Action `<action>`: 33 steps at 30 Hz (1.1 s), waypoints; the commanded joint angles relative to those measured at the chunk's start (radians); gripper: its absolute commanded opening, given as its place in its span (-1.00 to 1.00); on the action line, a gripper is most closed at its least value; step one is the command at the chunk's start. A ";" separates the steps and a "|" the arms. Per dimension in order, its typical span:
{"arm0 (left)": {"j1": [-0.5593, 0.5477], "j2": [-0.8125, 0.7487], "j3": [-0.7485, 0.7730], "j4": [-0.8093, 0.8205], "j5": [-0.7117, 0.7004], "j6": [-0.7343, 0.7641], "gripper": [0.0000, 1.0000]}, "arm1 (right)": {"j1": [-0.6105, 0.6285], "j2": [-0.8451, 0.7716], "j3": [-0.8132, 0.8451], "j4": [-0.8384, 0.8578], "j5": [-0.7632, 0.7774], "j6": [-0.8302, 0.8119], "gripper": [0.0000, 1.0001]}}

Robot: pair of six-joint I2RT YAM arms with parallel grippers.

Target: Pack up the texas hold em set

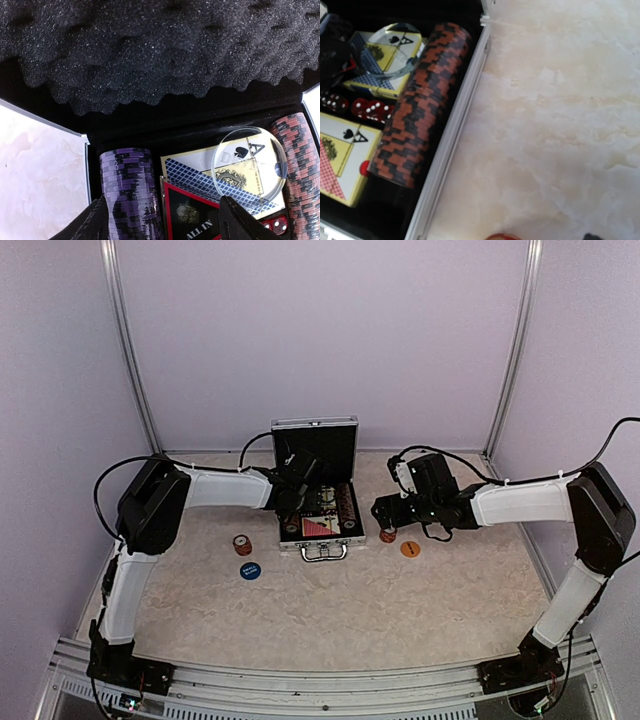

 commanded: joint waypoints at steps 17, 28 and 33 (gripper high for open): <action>-0.011 -0.006 0.048 -0.125 0.055 0.008 0.49 | -0.006 0.008 0.018 0.010 -0.003 0.000 0.76; 0.005 -0.043 0.010 -0.062 0.030 0.004 0.72 | -0.006 0.009 0.020 0.009 -0.005 0.002 0.76; 0.004 -0.056 0.028 -0.043 0.001 0.000 0.86 | -0.004 0.003 0.014 0.012 -0.004 0.004 0.76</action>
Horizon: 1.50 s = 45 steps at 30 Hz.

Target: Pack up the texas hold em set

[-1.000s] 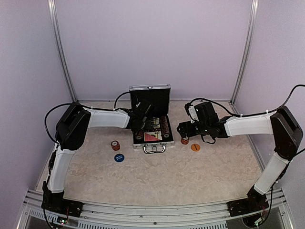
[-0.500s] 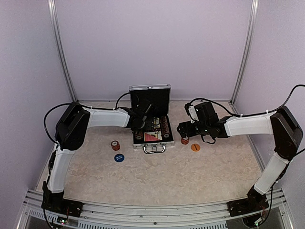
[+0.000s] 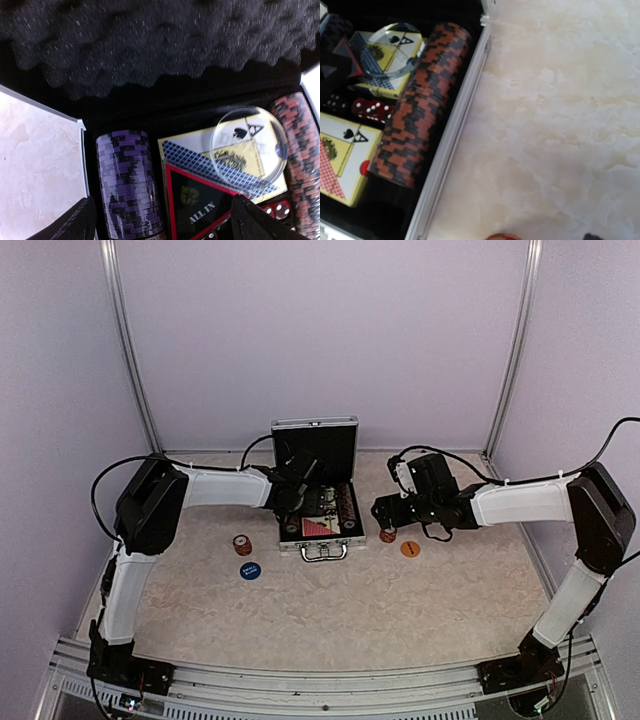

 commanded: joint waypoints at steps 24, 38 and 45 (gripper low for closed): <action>-0.108 -0.221 -0.173 0.055 -0.085 0.128 0.28 | -0.005 0.003 0.013 0.012 -0.006 0.006 0.76; -0.044 -0.122 -0.183 0.056 0.099 0.232 0.03 | -0.006 0.004 0.013 0.012 -0.006 0.005 0.76; 0.002 -0.107 -0.160 0.036 0.233 0.295 0.10 | -0.006 0.009 0.017 0.011 -0.007 0.004 0.76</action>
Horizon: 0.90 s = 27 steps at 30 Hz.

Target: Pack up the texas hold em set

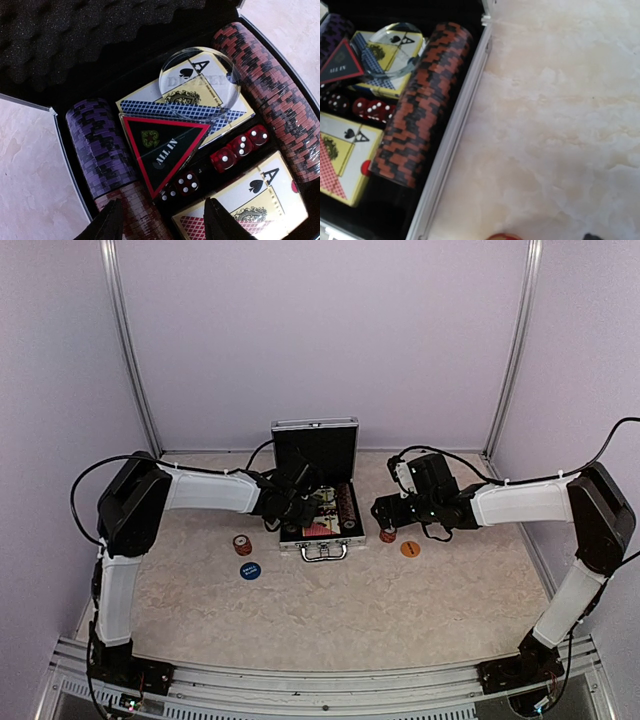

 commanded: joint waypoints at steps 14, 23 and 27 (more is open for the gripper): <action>0.033 0.091 0.135 -0.087 0.055 0.193 0.00 | -0.004 0.011 0.019 0.008 -0.006 0.004 0.76; 0.033 0.129 0.166 -0.079 0.001 0.199 -0.24 | -0.005 0.014 0.022 0.007 -0.007 0.001 0.76; 0.032 0.146 0.182 -0.082 -0.010 0.199 -0.29 | -0.005 0.020 0.026 0.004 -0.009 0.001 0.76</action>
